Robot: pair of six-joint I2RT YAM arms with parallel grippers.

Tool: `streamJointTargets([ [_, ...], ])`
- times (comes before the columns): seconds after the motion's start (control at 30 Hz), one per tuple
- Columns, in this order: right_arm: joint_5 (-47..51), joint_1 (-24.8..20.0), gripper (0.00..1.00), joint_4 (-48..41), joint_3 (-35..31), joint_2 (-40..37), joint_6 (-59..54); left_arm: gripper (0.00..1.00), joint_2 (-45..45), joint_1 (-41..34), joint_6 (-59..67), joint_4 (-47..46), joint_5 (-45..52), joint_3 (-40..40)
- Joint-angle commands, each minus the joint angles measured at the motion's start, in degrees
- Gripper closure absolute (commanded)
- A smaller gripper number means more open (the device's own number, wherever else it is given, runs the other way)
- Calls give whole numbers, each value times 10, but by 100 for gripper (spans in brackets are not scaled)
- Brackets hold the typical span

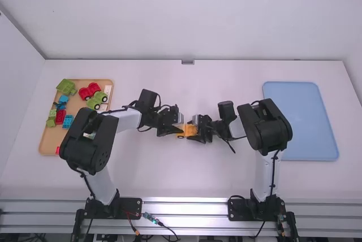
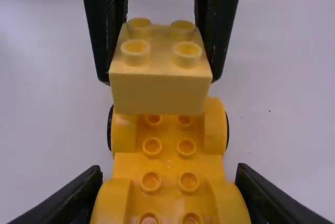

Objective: Assemble lego blocks to make yellow taxi

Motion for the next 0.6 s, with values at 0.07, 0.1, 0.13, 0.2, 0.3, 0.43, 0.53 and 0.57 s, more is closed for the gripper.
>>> streamJointTargets([
  [0.07,-9,1,39,-3,-3,10,-1,98,1,-4,-5,-2,12,-4],
  [0.1,-9,1,40,-4,-3,10,-1,98,1,-3,-5,-3,9,-4],
  [0.13,-9,1,41,-8,-3,10,-2,98,3,-1,-5,-3,3,-4],
  [0.2,-7,0,41,-10,-3,10,-5,98,11,-4,-5,0,2,-4],
  [0.3,-11,1,41,-15,-3,10,-18,98,18,-2,-5,3,4,-4],
  [0.43,-10,0,41,-14,-2,10,-12,98,26,-7,-5,5,3,-4],
  [0.53,-10,0,41,-13,-2,10,-11,98,26,-7,-5,7,-10,-4],
  [0.57,-10,1,41,-14,-2,10,-11,98,26,-7,-7,8,-20,-4],
])
